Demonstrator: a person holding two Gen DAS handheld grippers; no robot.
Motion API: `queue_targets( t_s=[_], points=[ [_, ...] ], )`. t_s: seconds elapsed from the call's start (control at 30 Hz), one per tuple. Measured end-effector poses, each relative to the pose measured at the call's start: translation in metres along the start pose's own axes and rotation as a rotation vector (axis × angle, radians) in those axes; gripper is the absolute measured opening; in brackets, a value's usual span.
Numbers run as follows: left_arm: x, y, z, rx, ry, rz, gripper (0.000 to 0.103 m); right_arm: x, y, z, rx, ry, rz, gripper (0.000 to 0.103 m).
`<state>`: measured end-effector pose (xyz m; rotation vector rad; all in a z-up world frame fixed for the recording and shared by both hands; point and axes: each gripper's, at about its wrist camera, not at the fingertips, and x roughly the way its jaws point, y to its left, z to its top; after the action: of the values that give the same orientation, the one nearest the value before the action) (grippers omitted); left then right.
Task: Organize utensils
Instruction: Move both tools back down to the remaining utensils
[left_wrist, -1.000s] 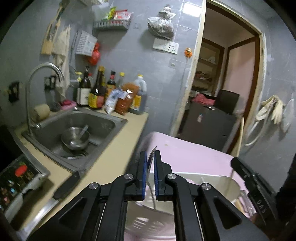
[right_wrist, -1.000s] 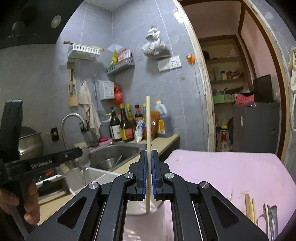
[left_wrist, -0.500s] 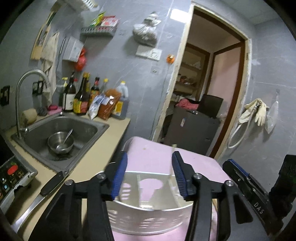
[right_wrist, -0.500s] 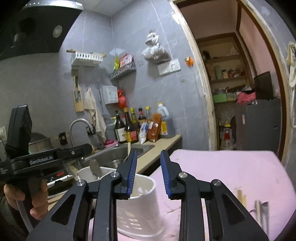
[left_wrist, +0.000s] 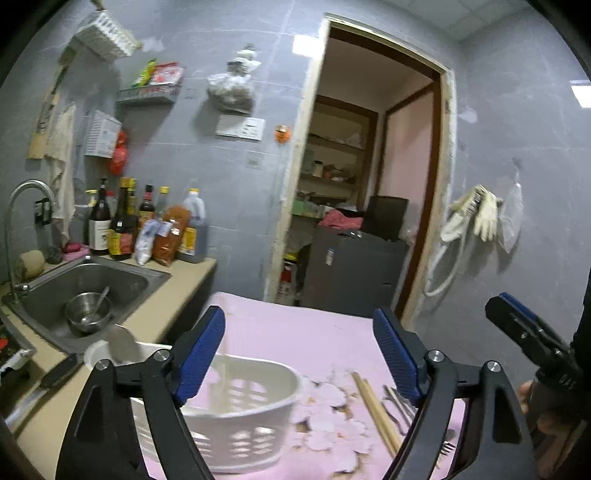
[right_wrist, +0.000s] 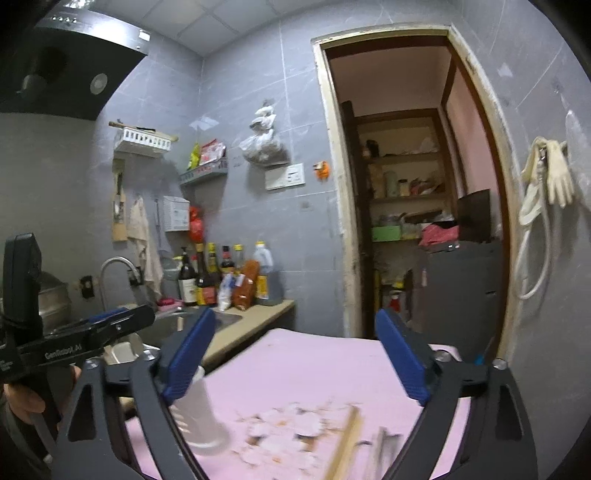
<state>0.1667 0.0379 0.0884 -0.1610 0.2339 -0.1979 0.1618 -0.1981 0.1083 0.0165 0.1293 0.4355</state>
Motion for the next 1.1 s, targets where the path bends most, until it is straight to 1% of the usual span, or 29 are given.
queue_targets(
  t_s=[0.03,0.1,0.2,0.33,0.53,0.67,0.77,0.93,0.97,1.03,1.07,1.1],
  points=[
    [0.002,-0.006,-0.003,0.008,0.003,-0.007,0.089,-0.005,-0.006,0.0,-0.002,0.0,-0.013,0.103],
    [0.005,-0.02,-0.011,0.026,-0.002,-0.016,0.094,-0.015,-0.017,-0.002,-0.008,0.0,-0.036,0.103],
    [0.013,-0.039,-0.021,0.062,0.017,-0.031,0.096,-0.028,-0.032,-0.007,-0.016,0.004,-0.073,0.103],
    [0.025,-0.058,-0.035,0.101,0.061,-0.053,0.096,-0.037,-0.05,-0.015,-0.013,0.029,-0.096,0.103],
    [0.052,-0.08,-0.061,0.131,0.177,-0.077,0.096,-0.036,-0.068,-0.03,-0.038,0.092,-0.112,0.103],
    [0.072,-0.084,-0.079,0.144,0.249,-0.051,0.096,-0.027,-0.081,-0.041,-0.039,0.15,-0.123,0.103],
    [0.085,-0.083,-0.09,0.129,0.3,-0.046,0.096,-0.02,-0.088,-0.05,-0.033,0.186,-0.125,0.103],
    [0.106,-0.078,-0.1,0.09,0.389,-0.052,0.096,-0.005,-0.099,-0.065,-0.019,0.272,-0.122,0.103],
    [0.111,-0.078,-0.102,0.086,0.412,-0.055,0.096,-0.002,-0.102,-0.068,-0.011,0.288,-0.118,0.102],
    [0.116,-0.079,-0.104,0.091,0.444,-0.061,0.095,0.005,-0.106,-0.073,0.006,0.326,-0.109,0.095],
    [0.121,-0.079,-0.106,0.097,0.468,-0.061,0.095,0.009,-0.108,-0.076,0.012,0.351,-0.105,0.088],
    [0.124,-0.078,-0.107,0.098,0.479,-0.06,0.095,0.013,-0.11,-0.078,0.019,0.374,-0.099,0.085]
  ],
)
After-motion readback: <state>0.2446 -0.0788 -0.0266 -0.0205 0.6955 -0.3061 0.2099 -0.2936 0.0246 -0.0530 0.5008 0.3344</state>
